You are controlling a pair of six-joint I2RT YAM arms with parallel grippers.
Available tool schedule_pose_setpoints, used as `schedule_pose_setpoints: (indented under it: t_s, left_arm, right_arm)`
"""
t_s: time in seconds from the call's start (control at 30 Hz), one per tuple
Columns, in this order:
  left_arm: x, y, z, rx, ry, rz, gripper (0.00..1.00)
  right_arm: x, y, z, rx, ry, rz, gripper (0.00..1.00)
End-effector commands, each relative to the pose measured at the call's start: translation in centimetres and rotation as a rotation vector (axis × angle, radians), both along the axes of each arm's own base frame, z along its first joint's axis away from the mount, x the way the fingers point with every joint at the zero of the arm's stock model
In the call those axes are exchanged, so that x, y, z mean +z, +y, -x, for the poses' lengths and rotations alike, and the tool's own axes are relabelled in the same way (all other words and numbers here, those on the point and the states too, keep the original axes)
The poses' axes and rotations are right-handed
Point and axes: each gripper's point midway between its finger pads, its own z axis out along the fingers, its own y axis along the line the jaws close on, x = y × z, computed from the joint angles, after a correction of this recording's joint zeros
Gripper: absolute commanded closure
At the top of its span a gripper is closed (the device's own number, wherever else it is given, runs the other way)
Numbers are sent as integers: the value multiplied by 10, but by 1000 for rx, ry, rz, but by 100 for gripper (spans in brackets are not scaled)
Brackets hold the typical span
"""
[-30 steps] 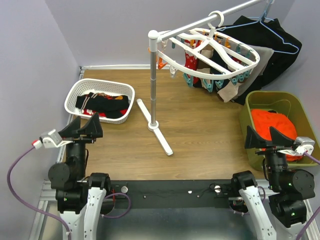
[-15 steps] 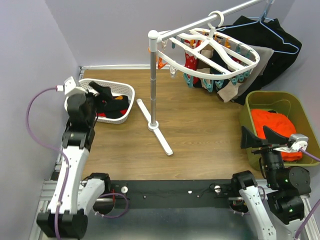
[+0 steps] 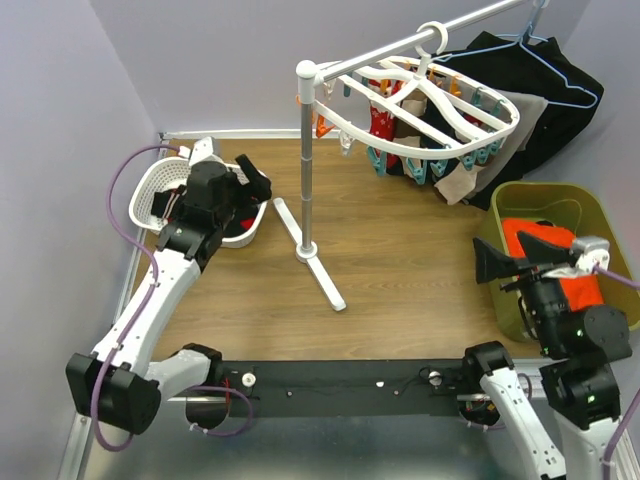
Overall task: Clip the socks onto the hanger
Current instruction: Open the clamp at the hanger.
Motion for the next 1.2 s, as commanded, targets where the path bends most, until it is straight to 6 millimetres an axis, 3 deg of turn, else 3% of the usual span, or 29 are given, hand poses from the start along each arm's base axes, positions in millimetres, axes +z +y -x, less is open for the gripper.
schedule_pose_setpoints:
  t_s: [0.0, 0.03, 0.1, 0.27, 0.4, 0.57, 0.8, 1.17]
  left_arm:
    - [26, -26, 30, -82, -114, -4, 2]
    - [22, -29, 36, -100, -117, -2, 2]
    - [34, -34, 49, -127, -172, 18, 2]
    - [29, -42, 63, -185, -193, 28, 2]
    - [35, -54, 72, -255, -234, 10, 2]
    - [47, -63, 88, -328, -315, -17, 2]
    - [74, -73, 108, -417, -419, 7, 2]
    - [79, -81, 126, -477, -459, 55, 2]
  right_arm:
    - [30, 41, -13, 216, 33, 147, 0]
    - [45, 44, -10, 236, 15, 150, 0]
    - [47, 52, -25, 263, 60, 139, 0]
    - [86, 59, -36, 283, -13, 169, 0]
    - [97, 69, -50, 326, -8, 209, 0]
    - [101, 87, -62, 419, 4, 234, 12]
    - [102, 106, -71, 522, 28, 245, 21]
    - [100, 117, -81, 579, 31, 240, 27]
